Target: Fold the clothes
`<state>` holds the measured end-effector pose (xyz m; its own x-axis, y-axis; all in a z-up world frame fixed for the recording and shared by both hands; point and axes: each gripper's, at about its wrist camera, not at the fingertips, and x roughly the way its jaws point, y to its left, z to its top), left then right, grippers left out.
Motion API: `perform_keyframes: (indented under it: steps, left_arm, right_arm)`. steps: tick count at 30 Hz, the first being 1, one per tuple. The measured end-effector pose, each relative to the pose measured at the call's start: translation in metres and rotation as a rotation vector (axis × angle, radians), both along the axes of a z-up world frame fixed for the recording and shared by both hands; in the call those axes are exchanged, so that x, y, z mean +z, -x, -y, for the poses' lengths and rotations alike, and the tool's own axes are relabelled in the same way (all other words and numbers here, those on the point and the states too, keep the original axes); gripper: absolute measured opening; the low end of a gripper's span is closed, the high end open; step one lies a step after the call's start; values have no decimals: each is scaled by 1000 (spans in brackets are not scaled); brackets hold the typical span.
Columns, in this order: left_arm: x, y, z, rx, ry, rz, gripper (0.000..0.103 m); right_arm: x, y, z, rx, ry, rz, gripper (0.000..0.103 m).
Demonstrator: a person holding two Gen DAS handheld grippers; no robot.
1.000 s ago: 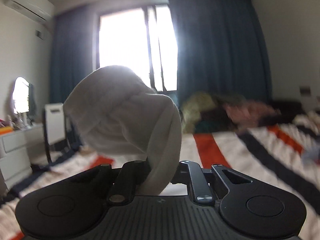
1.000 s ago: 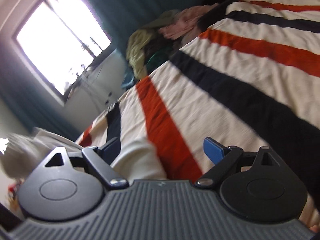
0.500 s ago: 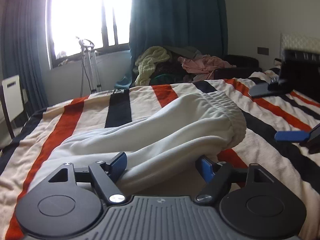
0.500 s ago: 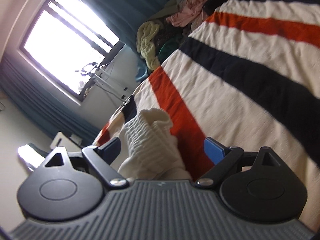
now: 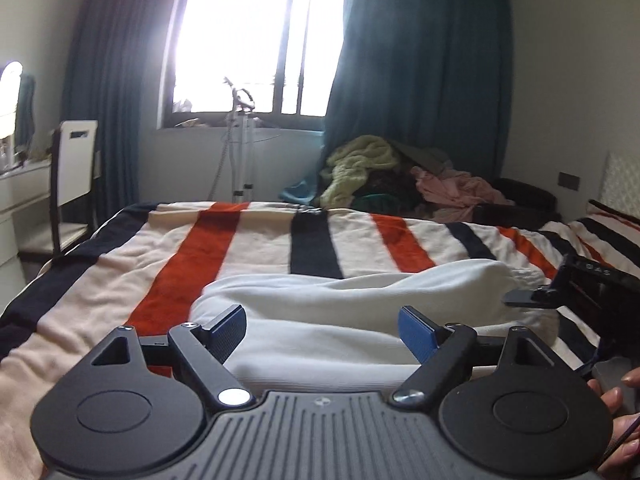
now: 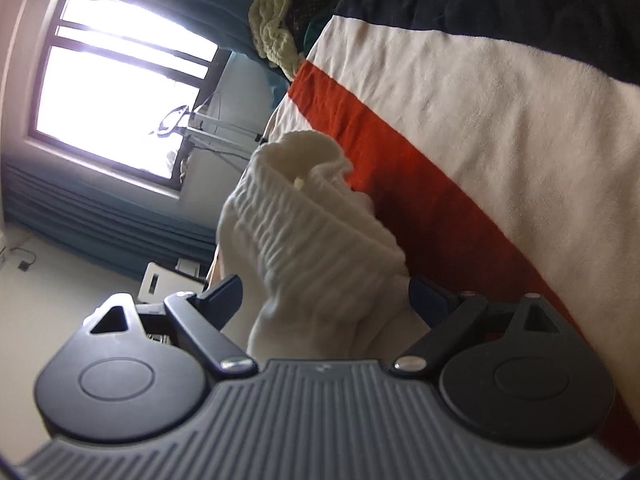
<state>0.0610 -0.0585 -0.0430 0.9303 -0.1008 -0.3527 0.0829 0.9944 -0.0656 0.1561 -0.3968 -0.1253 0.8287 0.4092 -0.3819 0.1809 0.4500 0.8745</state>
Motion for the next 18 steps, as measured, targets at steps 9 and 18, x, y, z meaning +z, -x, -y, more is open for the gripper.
perform_keyframes:
  steps: [9, 18]
  left_arm:
    - [-7, -6, -11, 60, -7, -19, 84]
    - [-13, 0, -18, 103, -28, -34, 90]
  right_arm:
    - [12, -1, -7, -14, 178, 58, 56]
    - [57, 35, -11, -45, 273, 263, 45]
